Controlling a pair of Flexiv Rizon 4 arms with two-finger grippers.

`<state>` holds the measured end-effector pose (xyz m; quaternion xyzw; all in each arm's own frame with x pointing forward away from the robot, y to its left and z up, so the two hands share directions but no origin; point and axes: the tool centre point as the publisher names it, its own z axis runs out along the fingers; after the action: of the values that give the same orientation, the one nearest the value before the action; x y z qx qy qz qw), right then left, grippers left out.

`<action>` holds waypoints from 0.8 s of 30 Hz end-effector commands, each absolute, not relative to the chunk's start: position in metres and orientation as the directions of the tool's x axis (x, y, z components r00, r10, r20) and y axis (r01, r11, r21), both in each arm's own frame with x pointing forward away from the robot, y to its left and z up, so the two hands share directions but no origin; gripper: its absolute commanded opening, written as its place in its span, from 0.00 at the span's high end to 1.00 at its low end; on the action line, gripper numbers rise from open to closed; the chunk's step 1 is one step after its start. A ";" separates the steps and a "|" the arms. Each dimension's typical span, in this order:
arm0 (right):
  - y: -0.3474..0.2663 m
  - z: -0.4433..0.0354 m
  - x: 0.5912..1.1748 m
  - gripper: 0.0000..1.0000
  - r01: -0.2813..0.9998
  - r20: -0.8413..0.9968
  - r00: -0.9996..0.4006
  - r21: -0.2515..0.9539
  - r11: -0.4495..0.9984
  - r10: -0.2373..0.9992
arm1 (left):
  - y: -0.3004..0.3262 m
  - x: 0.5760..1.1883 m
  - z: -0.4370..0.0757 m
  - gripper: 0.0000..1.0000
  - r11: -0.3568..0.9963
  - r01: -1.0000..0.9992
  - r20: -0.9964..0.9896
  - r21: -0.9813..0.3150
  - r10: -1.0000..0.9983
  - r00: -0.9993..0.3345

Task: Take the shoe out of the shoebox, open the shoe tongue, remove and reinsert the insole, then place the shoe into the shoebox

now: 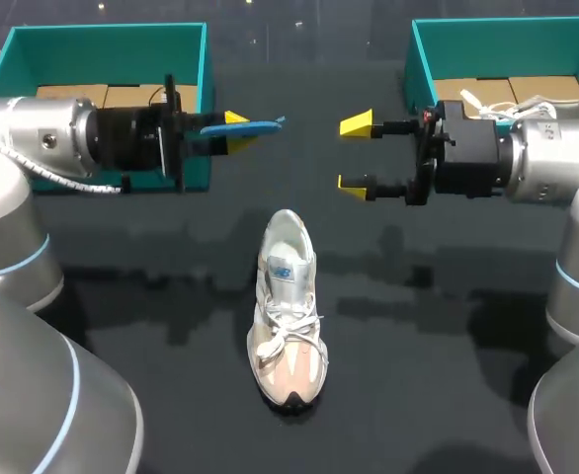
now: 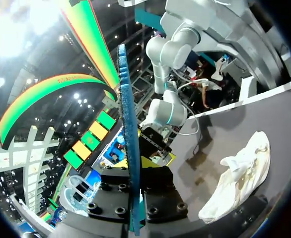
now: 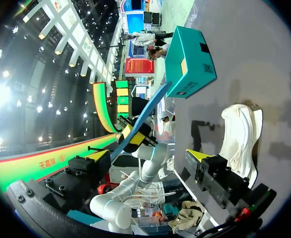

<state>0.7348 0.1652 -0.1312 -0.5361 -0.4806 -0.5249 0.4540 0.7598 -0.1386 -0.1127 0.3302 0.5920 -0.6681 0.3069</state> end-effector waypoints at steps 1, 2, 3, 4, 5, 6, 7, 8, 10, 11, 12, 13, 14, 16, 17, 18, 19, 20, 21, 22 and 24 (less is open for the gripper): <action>0.167 -0.132 0.734 0.00 0.992 0.999 -0.012 0.018 -0.129 0.040 | -0.143 0.768 -0.114 1.00 -0.175 0.877 -0.892 -0.447 0.012 -0.452; 0.167 -0.132 0.734 0.00 0.992 0.999 -0.012 0.018 -0.129 0.040 | -0.144 0.767 -0.114 1.00 -0.197 0.886 -0.904 -0.420 0.008 -0.427; 0.167 -0.132 0.734 0.00 0.992 0.999 -0.012 0.018 -0.129 0.040 | -0.145 0.766 -0.114 1.00 -0.190 0.906 -0.923 -0.379 0.000 -0.386; 0.167 -0.132 0.734 0.00 0.992 0.999 -0.012 0.018 -0.129 0.040 | -0.146 0.764 -0.115 1.00 -0.195 0.910 -0.928 -0.366 -0.002 -0.373; 0.167 -0.132 0.734 0.00 0.992 0.999 -0.012 0.018 -0.129 0.040 | -0.147 0.764 -0.116 1.00 -0.191 0.922 -0.939 -0.336 -0.008 -0.343; 0.167 -0.132 0.734 0.00 0.992 0.999 -0.012 0.018 -0.129 0.040 | -0.147 0.762 -0.118 1.00 -0.176 0.936 -0.950 -0.306 -0.012 -0.312; 0.167 -0.132 0.734 0.00 0.992 0.999 -0.012 0.018 -0.129 0.040 | -0.147 0.762 -0.119 1.00 -0.172 0.941 -0.954 -0.292 -0.013 -0.298; 0.167 -0.132 0.734 0.00 0.992 0.999 -0.012 0.018 -0.129 0.040 | -0.147 0.761 -0.121 1.00 -0.159 0.948 -0.960 -0.274 -0.012 -0.280; 0.167 -0.132 0.734 0.00 0.992 0.999 -0.012 0.018 -0.129 0.040 | -0.146 0.760 -0.124 1.00 -0.129 0.958 -0.966 -0.256 -0.004 -0.259; 0.167 -0.132 0.734 0.00 0.992 0.999 -0.012 0.018 -0.129 0.040 | -0.146 0.759 -0.125 1.00 -0.108 0.968 -0.974 -0.225 0.007 -0.225; 0.167 -0.132 0.734 0.00 0.992 0.999 -0.012 0.018 -0.129 0.040 | -0.146 0.759 -0.125 1.00 -0.108 0.968 -0.974 -0.225 0.007 -0.225; 0.167 -0.132 0.734 0.00 0.992 0.999 -0.012 0.018 -0.129 0.040 | -0.146 0.759 -0.125 1.00 -0.108 0.968 -0.974 -0.225 0.007 -0.225; 0.167 -0.132 0.734 0.00 0.992 0.999 -0.012 0.018 -0.129 0.040 | -0.146 0.759 -0.125 1.00 -0.108 0.968 -0.974 -0.225 0.007 -0.225; 0.167 -0.132 0.734 0.00 0.992 0.999 -0.012 0.018 -0.129 0.040 | -0.146 0.759 -0.125 1.00 -0.108 0.968 -0.974 -0.225 0.007 -0.225; 0.167 -0.132 0.734 0.00 0.992 0.999 -0.012 0.018 -0.129 0.040 | -0.146 0.759 -0.125 1.00 -0.108 0.968 -0.974 -0.225 0.007 -0.225; 0.167 -0.132 0.734 0.00 0.992 0.999 -0.012 0.018 -0.129 0.040 | -0.146 0.759 -0.125 1.00 -0.108 0.968 -0.974 -0.225 0.007 -0.225; 0.167 -0.132 0.734 0.00 0.992 0.999 -0.012 0.018 -0.129 0.040 | -0.146 0.759 -0.125 1.00 -0.108 0.968 -0.974 -0.225 0.007 -0.225; 0.167 -0.132 0.734 0.00 0.992 0.999 -0.012 0.018 -0.129 0.040 | -0.146 0.759 -0.125 1.00 -0.108 0.968 -0.974 -0.225 0.007 -0.225; 0.167 -0.132 0.734 0.00 0.992 0.999 -0.012 0.018 -0.129 0.040 | -0.146 0.759 -0.125 1.00 -0.108 0.968 -0.974 -0.225 0.007 -0.225; 0.167 -0.132 0.734 0.00 0.992 0.999 -0.012 0.018 -0.129 0.040 | -0.146 0.759 -0.125 1.00 -0.108 0.968 -0.974 -0.225 0.007 -0.225; 0.167 -0.132 0.734 0.00 0.992 0.999 -0.012 0.018 -0.129 0.040 | -0.152 0.758 -0.127 1.00 -0.098 0.977 -0.982 -0.188 0.017 -0.187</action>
<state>0.7349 0.1656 -0.1317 -0.5360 -0.4805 -0.5250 0.4541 0.7593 -0.1466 -0.1262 0.4740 0.5213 -0.5738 0.4175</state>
